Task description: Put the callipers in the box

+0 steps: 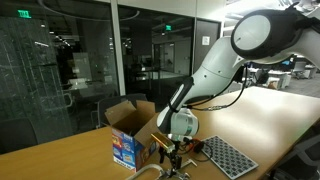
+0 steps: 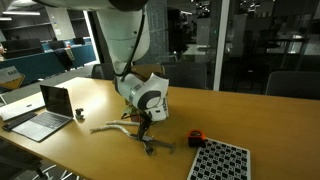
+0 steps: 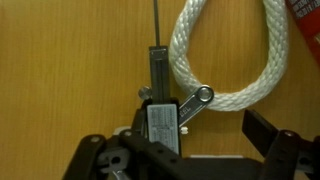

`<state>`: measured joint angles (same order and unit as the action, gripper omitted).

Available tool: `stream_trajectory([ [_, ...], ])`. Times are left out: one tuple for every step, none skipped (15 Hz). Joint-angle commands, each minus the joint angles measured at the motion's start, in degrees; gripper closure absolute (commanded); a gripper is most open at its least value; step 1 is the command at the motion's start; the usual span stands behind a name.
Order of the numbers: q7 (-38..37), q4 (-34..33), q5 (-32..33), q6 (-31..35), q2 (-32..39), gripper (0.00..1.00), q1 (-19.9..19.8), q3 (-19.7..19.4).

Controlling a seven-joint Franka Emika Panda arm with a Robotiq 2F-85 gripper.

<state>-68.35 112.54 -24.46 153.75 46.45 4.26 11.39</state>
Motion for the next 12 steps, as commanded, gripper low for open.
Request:
stream_trajectory([
  [3.1, 0.1, -2.4, -2.7, -0.5, 0.00, -0.3, 0.1],
  [3.4, 0.2, -2.7, -3.1, -0.6, 0.00, -0.2, 0.0],
  [3.7, 0.2, -2.8, -3.5, -0.6, 0.00, -0.1, -0.1],
  [3.9, 0.1, -2.9, -3.8, -0.4, 0.00, 0.0, -0.2],
  [4.2, 0.2, -2.7, -3.7, -0.4, 0.00, 0.4, -0.4],
  [4.3, 0.3, -2.7, -3.2, -0.3, 0.25, 0.7, -0.7],
  [4.4, 0.2, -2.7, -3.2, -0.3, 0.26, 0.8, -0.7],
  [4.5, 0.2, -2.7, -3.2, -0.3, 0.34, 0.8, -0.7],
  [4.6, 0.1, -2.7, -3.1, -0.2, 0.42, 0.8, -0.7],
  [4.7, 0.1, -2.8, -3.1, -0.2, 0.51, 0.8, -0.7],
  [4.8, 0.1, -2.9, -2.9, -0.2, 0.58, 0.8, -0.7],
  [5.0, 0.1, -2.9, -2.9, -0.1, 0.65, 0.8, -0.6],
])
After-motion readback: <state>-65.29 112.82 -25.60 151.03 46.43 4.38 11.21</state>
